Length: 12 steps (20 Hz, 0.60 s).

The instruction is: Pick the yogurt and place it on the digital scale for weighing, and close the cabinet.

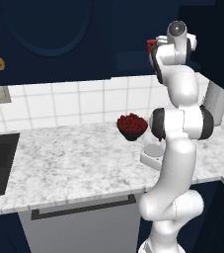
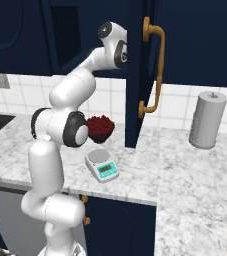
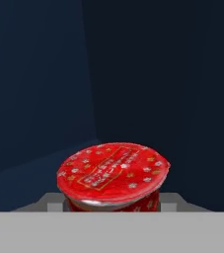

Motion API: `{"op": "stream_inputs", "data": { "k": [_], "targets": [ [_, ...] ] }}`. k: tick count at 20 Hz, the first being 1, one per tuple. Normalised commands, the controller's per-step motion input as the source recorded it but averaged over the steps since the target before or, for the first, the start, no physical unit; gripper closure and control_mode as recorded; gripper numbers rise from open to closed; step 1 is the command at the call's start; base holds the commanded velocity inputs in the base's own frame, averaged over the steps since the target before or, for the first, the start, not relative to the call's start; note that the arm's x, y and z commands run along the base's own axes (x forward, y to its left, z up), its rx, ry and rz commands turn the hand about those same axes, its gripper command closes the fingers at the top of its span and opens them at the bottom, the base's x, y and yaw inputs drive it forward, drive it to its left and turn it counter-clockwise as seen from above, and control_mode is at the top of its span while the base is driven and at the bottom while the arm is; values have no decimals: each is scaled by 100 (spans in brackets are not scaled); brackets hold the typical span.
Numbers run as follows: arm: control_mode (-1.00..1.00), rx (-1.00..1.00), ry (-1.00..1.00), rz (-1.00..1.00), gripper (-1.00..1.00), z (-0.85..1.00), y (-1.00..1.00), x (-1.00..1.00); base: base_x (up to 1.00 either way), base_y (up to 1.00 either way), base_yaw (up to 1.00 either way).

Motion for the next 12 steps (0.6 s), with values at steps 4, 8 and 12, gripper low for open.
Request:
{"op": "stream_inputs", "data": {
  "k": [4, 8, 12],
  "targets": [
    [-100, 0, -5, 1, 100, -24, 1, -29, 0, 0, 0],
    [-100, 0, -14, 3, 100, -35, 39, -83, 0, 0, 0],
    [-100, 0, -19, 4, 100, -35, 70, -100, 0, 0, 0]
  ]
}}
